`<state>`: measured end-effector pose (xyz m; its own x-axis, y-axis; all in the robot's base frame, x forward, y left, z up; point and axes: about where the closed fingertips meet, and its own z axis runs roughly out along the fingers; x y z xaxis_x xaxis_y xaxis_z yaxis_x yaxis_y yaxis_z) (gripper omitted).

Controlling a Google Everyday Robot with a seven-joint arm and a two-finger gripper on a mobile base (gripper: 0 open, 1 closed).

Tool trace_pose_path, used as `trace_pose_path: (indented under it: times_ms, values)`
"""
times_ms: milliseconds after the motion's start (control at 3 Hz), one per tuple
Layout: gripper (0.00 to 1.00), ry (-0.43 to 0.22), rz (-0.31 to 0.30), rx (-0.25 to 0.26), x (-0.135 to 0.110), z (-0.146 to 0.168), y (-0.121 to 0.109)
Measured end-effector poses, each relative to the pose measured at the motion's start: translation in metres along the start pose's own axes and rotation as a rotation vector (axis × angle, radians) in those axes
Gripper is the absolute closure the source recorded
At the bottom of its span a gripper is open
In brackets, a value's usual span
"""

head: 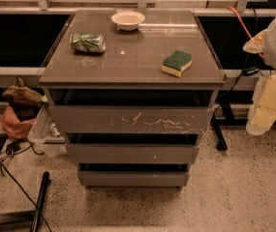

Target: Open top drawer

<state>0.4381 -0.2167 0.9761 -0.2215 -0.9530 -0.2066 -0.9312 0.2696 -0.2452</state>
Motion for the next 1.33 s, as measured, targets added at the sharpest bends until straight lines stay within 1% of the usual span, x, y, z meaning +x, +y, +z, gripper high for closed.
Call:
trace_pose_path:
  times_ms: [333,667,1000,1333]
  values:
    - [0.0,0.0,0.0,0.0,0.0,0.0,0.0]
    - [0.0,-0.045,0.014,-0.007,-0.002,0.025,-0.003]
    - [0.0,-0.114,0.037,-0.034,0.0,0.09,-0.003]
    - [0.0,-0.165,0.062,-0.052,-0.003,0.168,-0.001]
